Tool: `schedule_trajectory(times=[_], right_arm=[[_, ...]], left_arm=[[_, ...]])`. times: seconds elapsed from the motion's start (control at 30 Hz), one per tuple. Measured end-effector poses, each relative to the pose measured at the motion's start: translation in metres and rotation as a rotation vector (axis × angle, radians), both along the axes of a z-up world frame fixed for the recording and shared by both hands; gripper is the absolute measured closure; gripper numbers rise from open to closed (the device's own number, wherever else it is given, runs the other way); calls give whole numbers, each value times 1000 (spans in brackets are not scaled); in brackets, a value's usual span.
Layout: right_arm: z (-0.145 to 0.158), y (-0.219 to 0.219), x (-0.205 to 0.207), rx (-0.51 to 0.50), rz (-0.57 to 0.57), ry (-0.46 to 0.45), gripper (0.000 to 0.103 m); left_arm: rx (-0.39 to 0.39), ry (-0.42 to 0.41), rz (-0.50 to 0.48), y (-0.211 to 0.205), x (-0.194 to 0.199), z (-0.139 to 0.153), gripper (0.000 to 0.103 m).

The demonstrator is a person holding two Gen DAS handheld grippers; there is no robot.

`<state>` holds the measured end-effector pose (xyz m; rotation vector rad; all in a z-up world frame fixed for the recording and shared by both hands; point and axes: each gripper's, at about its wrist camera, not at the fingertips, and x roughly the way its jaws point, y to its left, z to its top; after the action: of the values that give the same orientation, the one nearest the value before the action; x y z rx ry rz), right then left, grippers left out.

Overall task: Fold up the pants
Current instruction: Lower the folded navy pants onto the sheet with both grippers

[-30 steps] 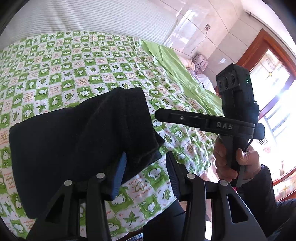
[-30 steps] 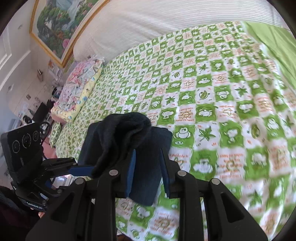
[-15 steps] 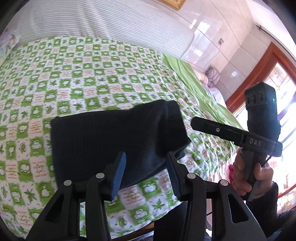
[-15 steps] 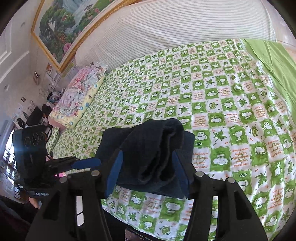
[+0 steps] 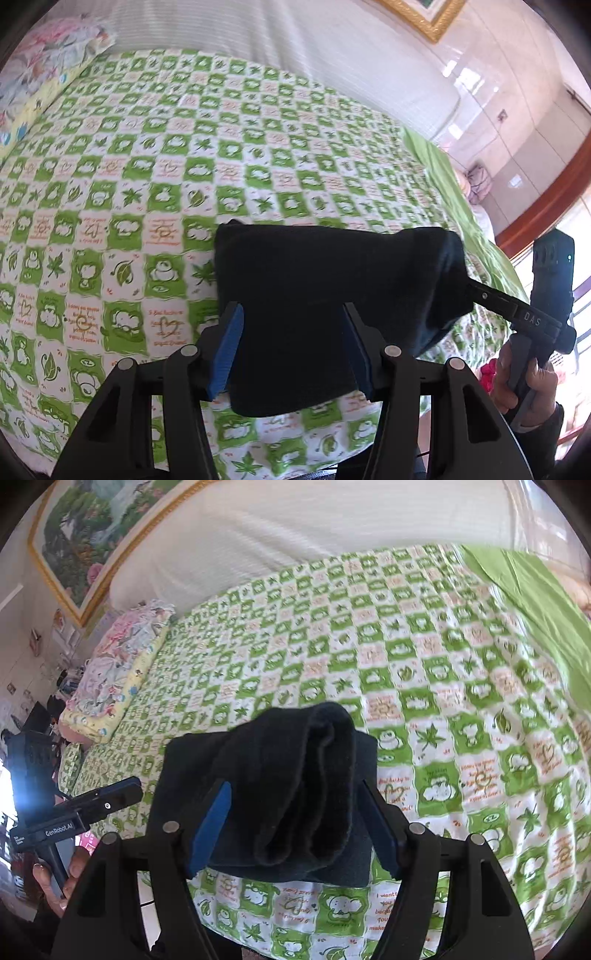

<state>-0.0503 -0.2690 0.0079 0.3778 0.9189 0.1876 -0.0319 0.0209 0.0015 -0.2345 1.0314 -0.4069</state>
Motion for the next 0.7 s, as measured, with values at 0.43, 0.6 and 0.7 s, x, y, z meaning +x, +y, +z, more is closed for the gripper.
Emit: schedule_trajectory(times=[0.43,0.6,0.7], right_arm=[[-45,-18,-9,91,-40,76,31],[-51,-21,-8,140,-27,72,31],[-54,-21,-5,167,-14,76,31]], left_arm=[[26,103,4,-2,19,-42,44],[8,132,7,-1,27,-53,42],[-19,154,9,0,30,-59,42]])
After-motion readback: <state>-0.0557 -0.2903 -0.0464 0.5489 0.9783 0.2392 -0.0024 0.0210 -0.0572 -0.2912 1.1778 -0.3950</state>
